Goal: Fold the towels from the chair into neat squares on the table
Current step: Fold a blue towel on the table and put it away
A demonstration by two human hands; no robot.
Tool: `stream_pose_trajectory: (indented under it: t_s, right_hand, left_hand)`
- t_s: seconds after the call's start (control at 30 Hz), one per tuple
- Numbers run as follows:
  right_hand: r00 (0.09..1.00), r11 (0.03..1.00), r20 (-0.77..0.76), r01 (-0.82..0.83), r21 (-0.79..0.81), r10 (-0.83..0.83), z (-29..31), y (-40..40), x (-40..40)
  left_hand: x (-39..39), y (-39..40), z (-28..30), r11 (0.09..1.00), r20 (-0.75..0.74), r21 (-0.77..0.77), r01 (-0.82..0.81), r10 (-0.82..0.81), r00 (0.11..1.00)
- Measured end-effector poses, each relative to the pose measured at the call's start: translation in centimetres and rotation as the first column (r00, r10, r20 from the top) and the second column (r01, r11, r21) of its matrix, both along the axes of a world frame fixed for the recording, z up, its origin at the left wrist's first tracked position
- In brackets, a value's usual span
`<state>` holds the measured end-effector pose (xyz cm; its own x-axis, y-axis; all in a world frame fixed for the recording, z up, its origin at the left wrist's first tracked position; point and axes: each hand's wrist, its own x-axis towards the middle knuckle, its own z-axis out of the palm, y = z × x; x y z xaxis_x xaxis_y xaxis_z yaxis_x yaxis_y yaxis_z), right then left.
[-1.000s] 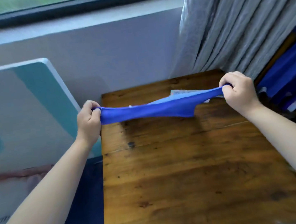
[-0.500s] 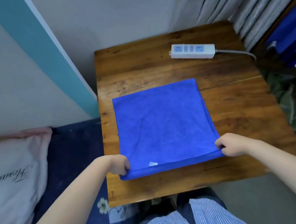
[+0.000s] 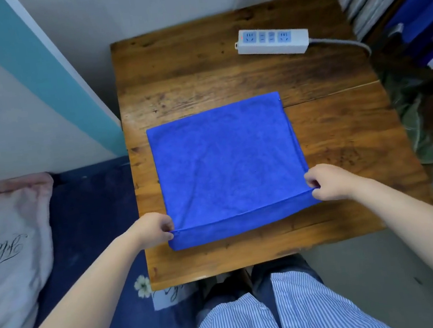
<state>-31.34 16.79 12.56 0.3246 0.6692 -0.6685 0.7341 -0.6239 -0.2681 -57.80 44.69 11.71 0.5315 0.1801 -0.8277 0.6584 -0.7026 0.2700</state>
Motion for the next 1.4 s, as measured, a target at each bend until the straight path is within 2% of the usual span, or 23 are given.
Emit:
stream_pose_trajectory:
  t_s: [0.1,0.17,0.3,0.43,0.5,0.6,0.7,0.8,0.87,0.9,0.97,1.07,1.17,1.27,1.4]
  right_hand:
    - [0.996,0.997,-0.045,0.075,-0.035,-0.077,-0.4,0.2,0.6]
    - [0.994,0.988,-0.101,0.025,-0.154,-0.041,-0.6,0.2,0.2]
    - [0.979,0.918,-0.176,-0.162,-0.361,0.104,-0.6,-0.8,-1.6]
    - [0.972,0.897,-0.080,-0.236,-0.375,0.223,-0.9,-2.5,-3.5]
    - [0.976,0.917,-0.039,-0.213,-0.338,0.213,-1.4,-3.4,-4.1]
    - [0.998,0.956,0.002,-0.065,-0.285,0.068,-1.8,-5.1,-5.1]
    - [0.972,0.965,0.069,0.233,-0.123,-0.226,-2.3,-6.9,-6.7]
    - [0.851,0.858,0.116,0.513,0.022,-0.512,-2.9,-7.7,-8.3]
    - [0.775,0.784,0.122,0.615,0.080,-0.621,-3.3,-7.5,-9.0]
    - [0.750,0.760,0.129,0.642,0.096,-0.649,-3.5,-7.2,-9.2]
    - [0.715,0.729,0.145,0.675,0.111,-0.684,-3.8,-6.7,-9.6]
    - [0.664,0.672,0.106,0.730,0.125,-0.741,-4.1,-6.3,-9.7]
    - [0.647,0.649,0.060,0.750,0.132,-0.760,-3.9,-6.7,-9.0]
    - [0.612,0.604,-0.034,0.786,0.132,-0.790,-3.4,-7.7,-8.3]
    - [0.596,0.586,-0.102,0.802,0.114,-0.797,-2.6,-8.3,-7.7]
  left_hand:
    - [-0.1,-0.3,-0.8,1.000,0.026,-0.013,-0.028,0.028,0.999]
    - [-0.1,-0.6,-1.3,0.997,-0.021,-0.075,0.008,-0.009,1.000]
    - [-0.4,-1.8,-1.8,0.967,-0.138,-0.144,0.210,-0.230,0.963]
    - [-1.3,-3.9,-2.2,0.926,-0.110,-0.084,0.368,-0.375,0.920]
    - [-2.0,-4.8,-2.7,0.908,-0.090,-0.017,0.418,-0.418,0.904]
    - [-2.8,-5.7,-3.1,0.881,-0.091,0.073,0.468,-0.461,0.883]
    - [-3.9,-7.2,-2.7,0.871,-0.094,0.172,0.460,-0.450,0.888]
    - [-5.7,-8.4,-2.9,0.911,0.013,0.248,0.331,-0.344,0.939]
    - [-6.5,-8.9,-2.9,0.917,0.169,0.332,0.222,-0.289,0.942]
    - [-6.7,-9.0,-3.0,0.908,0.233,0.357,0.218,-0.312,0.921]
    - [-7.0,-9.3,-3.0,0.880,0.210,0.383,0.282,-0.380,0.901]
    - [-7.9,-9.4,-5.1,0.873,0.219,0.423,0.241,-0.357,0.908]
    - [-6.7,-10.4,-2.7,0.858,0.099,0.399,0.324,-0.392,0.915]
    - [-5.9,-10.6,-2.6,0.871,0.010,0.405,0.279,-0.310,0.951]
    - [-6.0,-10.9,-1.7,0.837,0.167,0.468,0.284,-0.400,0.901]
